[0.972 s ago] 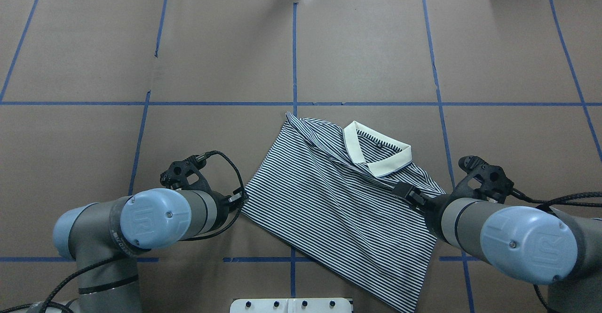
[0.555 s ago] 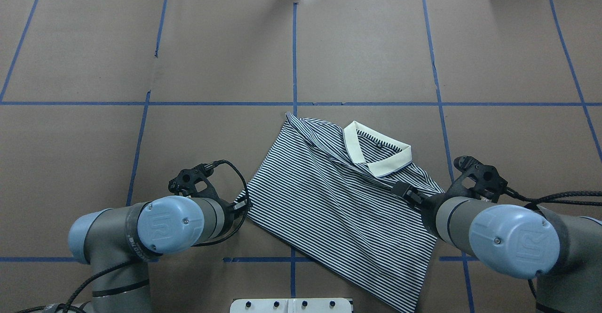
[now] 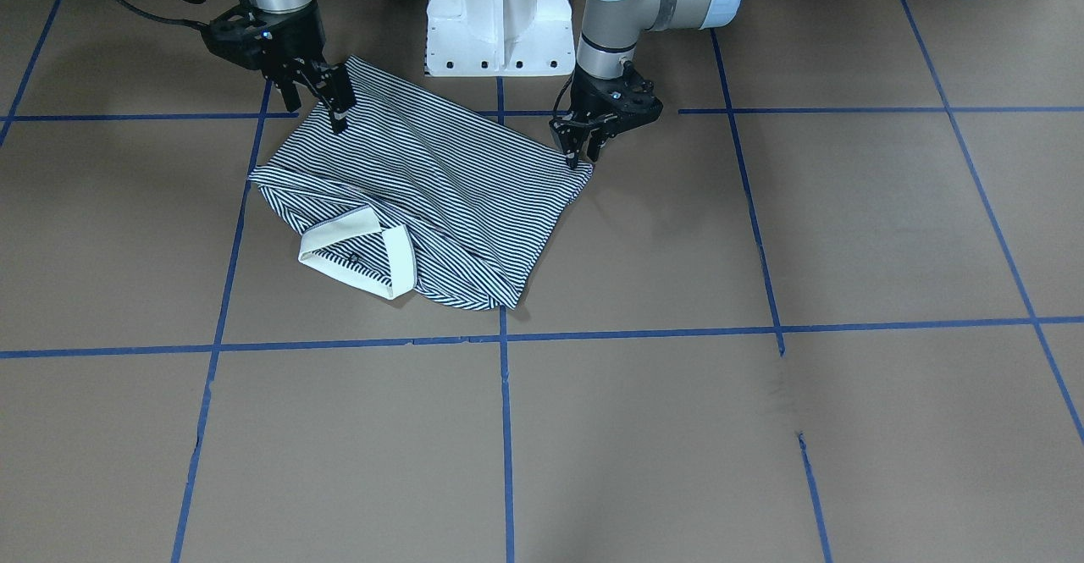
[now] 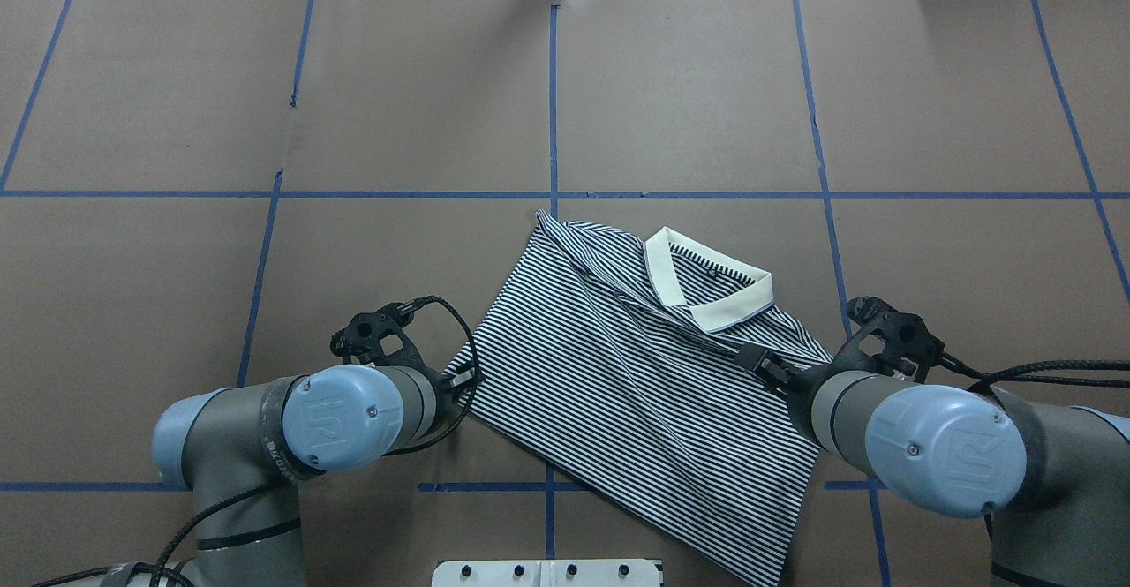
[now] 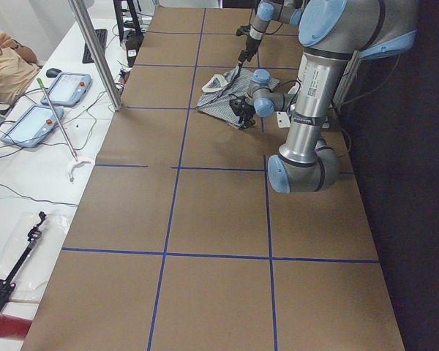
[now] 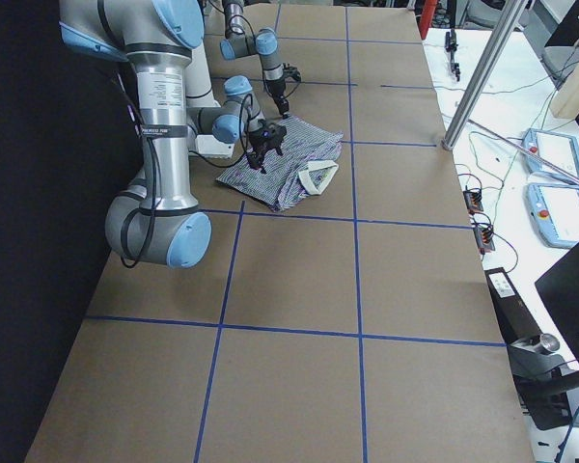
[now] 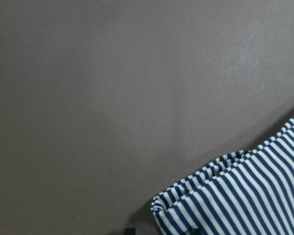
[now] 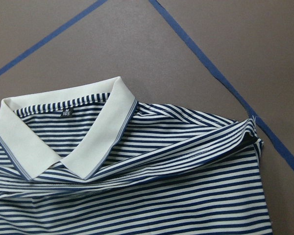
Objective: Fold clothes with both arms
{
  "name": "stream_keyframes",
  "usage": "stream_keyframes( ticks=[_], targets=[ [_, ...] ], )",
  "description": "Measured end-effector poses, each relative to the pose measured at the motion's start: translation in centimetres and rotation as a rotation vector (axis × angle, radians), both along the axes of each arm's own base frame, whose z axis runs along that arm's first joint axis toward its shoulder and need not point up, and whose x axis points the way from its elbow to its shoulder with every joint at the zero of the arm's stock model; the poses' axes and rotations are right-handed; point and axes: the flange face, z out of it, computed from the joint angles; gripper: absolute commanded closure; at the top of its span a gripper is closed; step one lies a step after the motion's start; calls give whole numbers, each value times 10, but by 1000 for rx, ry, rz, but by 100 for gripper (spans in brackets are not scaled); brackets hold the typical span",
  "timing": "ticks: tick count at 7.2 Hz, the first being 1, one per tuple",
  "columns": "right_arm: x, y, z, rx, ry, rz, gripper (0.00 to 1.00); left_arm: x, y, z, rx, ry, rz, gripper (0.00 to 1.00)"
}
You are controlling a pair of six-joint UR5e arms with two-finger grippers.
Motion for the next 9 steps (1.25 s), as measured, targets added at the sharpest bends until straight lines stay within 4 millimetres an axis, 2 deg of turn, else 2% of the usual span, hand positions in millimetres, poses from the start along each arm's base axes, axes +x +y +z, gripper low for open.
stream_keyframes(
  ticks=[3, 5, 6, 7, 9],
  targets=[
    [-6, -1, 4, -1, 10, -1, 0, -7, -15, 1, 3, -4, -39, 100],
    [-9, -1, 0, 2, 2, 1, 0, -17, -45, 12, 29, -40, -65, 100],
    [-9, -1, -1, 2, -2, 2, 0, -25, -71, 22, 68, -73, -73, 100],
    [-9, -1, -5, 3, -10, 5, 0, -35, -107, 26, 112, -86, -98, 100],
    [-9, -2, -9, 4, -19, 10, 0, -38, -204, 21, 198, -69, -181, 100]
  ],
)
